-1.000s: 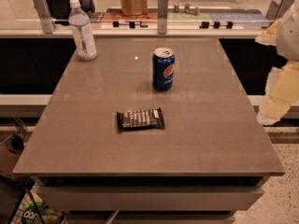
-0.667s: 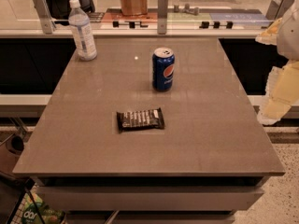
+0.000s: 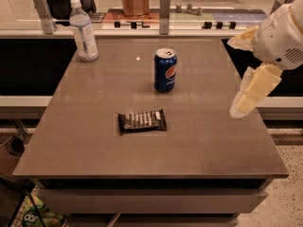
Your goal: Move rxbar chocolate near blue plastic bottle
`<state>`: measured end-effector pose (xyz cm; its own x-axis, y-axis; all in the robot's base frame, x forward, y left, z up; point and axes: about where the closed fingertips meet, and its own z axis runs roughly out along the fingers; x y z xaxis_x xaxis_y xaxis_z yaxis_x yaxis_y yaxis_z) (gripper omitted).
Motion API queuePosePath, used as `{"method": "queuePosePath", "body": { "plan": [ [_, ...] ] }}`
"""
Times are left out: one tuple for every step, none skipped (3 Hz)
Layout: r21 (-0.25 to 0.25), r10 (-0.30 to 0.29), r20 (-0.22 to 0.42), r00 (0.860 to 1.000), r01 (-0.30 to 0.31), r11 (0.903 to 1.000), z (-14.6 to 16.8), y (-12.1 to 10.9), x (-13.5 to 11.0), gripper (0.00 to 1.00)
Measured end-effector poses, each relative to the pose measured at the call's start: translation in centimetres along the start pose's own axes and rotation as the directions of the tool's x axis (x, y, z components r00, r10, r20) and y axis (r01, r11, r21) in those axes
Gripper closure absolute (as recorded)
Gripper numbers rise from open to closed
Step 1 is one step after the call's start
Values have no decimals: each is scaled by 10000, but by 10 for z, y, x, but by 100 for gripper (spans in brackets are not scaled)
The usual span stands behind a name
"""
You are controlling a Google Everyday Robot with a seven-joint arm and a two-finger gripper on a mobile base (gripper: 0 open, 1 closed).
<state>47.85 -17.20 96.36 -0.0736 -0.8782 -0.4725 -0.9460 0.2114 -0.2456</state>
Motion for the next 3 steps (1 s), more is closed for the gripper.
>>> {"method": "queuePosePath", "body": {
  "plan": [
    [-351,-160,1554,9877,217,9991,33,-8,-24,0],
    [-572,-225,2543,9669,382,9976,62,-7,-45,0],
    [-705,-235,3250,9454,490,9963,92,0,-65,0]
  ]
}}
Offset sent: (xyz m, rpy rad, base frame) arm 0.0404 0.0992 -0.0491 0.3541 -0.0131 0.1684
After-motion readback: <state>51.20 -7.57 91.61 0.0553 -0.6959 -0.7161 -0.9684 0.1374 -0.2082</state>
